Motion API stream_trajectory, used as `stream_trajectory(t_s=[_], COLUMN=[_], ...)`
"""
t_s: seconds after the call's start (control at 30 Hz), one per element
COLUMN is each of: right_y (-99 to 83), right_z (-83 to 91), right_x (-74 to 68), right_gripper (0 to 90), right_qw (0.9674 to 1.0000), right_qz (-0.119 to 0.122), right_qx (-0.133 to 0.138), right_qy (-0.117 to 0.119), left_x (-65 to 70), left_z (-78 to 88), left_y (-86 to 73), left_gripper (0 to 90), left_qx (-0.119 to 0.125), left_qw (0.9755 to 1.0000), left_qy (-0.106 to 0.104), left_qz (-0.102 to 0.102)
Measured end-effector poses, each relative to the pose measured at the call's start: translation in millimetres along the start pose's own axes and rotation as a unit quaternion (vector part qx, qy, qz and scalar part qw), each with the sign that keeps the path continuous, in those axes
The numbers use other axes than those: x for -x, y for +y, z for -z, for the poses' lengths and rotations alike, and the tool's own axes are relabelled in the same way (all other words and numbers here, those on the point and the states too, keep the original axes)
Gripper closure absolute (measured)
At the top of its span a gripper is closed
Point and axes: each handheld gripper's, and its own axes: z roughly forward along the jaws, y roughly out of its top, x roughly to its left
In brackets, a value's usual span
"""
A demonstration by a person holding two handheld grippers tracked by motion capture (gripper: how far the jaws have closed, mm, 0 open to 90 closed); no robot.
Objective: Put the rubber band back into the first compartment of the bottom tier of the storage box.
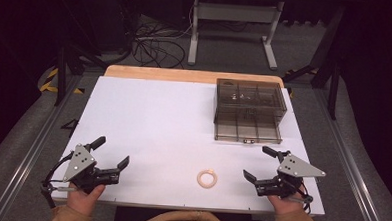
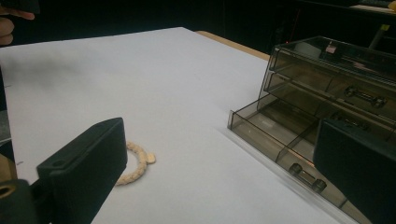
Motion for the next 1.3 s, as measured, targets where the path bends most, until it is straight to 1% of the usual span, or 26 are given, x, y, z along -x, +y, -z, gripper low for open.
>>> stream_trajectory(t_s=[0.1,0.4,0.63,0.67,0.7,0.93,1.03,1.3], right_y=[0.0,1.5,9.8,13.6,13.6,29.2,32.4,43.5], right_z=[0.4,0.4,-6.4,-9.4,-9.4,-22.5,-26.0,-42.3], right_x=[0.3,0.4,0.0,0.5,0.5,0.9,0.7,0.5], right_gripper=[3.6,4.0,5.0,5.3,5.3,6.6,6.9,7.7], right_qw=[1.0,1.0,0.9999,0.9998,0.9998,0.9994,0.9993,0.9982], right_qz=[-0.001,-0.006,-0.006,-0.004,-0.004,-0.003,-0.003,-0.003], right_qx=[0.0,0.001,-0.013,-0.02,-0.02,-0.027,-0.029,-0.044], right_qy=[0.0,0.002,0.008,0.009,0.009,0.022,0.024,0.041], left_x=[0.0,0.7,1.6,1.7,1.7,1.7,1.8,1.6], left_z=[0.0,-0.1,-1.2,-1.1,-1.0,-1.4,-1.6,-2.2], left_y=[0.1,0.7,0.6,0.6,0.7,0.6,0.4,0.6], left_gripper=[4.6,4.8,4.9,4.9,4.9,5.0,5.1,5.1], left_qx=[0.003,0.0,-0.001,-0.001,0.0,0.0,-0.001,-0.001], left_qw=[1.0,1.0,1.0,1.0,1.0,1.0,1.0,1.0], left_qy=[0.0,0.0,-0.001,-0.001,-0.001,-0.002,-0.003,-0.004], left_qz=[0.003,-0.002,-0.002,-0.003,-0.003,-0.003,-0.004,-0.005])
